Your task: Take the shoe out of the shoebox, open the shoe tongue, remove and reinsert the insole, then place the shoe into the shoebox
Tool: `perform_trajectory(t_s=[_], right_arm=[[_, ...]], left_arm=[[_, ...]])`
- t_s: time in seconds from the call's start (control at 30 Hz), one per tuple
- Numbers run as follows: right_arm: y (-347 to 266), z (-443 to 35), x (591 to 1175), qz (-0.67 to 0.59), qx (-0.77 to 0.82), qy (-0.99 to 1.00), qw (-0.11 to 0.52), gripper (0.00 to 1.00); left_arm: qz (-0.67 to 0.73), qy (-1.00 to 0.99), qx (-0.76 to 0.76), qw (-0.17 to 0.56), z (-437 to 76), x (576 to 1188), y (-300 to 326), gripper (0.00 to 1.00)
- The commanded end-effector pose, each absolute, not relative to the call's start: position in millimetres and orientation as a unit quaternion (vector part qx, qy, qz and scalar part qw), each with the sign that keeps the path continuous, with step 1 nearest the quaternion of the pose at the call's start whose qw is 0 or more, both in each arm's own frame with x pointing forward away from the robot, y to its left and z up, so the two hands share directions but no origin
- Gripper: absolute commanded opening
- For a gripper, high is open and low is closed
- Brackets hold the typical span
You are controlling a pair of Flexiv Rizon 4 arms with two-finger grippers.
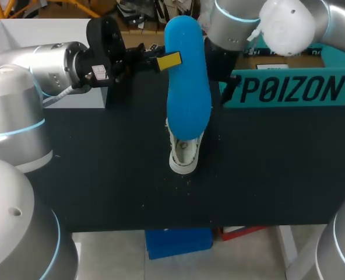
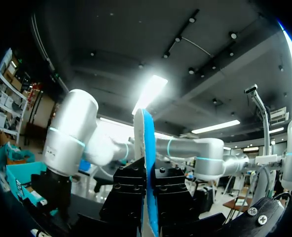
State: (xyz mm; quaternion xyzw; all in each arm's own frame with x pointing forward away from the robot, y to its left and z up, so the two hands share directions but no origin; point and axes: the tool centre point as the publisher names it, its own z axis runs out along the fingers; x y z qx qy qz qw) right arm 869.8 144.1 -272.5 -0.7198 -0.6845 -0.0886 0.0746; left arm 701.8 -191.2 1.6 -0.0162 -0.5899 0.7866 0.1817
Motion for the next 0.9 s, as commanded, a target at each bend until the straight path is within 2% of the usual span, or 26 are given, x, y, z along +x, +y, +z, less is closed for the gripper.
perform_trajectory(t_s=[0.03, 0.9], right_arm=[[129.9, -276.6, 861.1, -0.298, -0.667, -0.65, 0.211, 1.0], [115.8, -256.0, 855.0, -0.406, -0.65, -0.562, 0.31, 1.0]], left_arm=[[0.787, -0.59, -0.016, 0.18, 0.5, 701.4, -192.4, 0.0], [0.787, -0.59, -0.016, 0.18, 0.5, 701.4, -192.4, 0.0]])
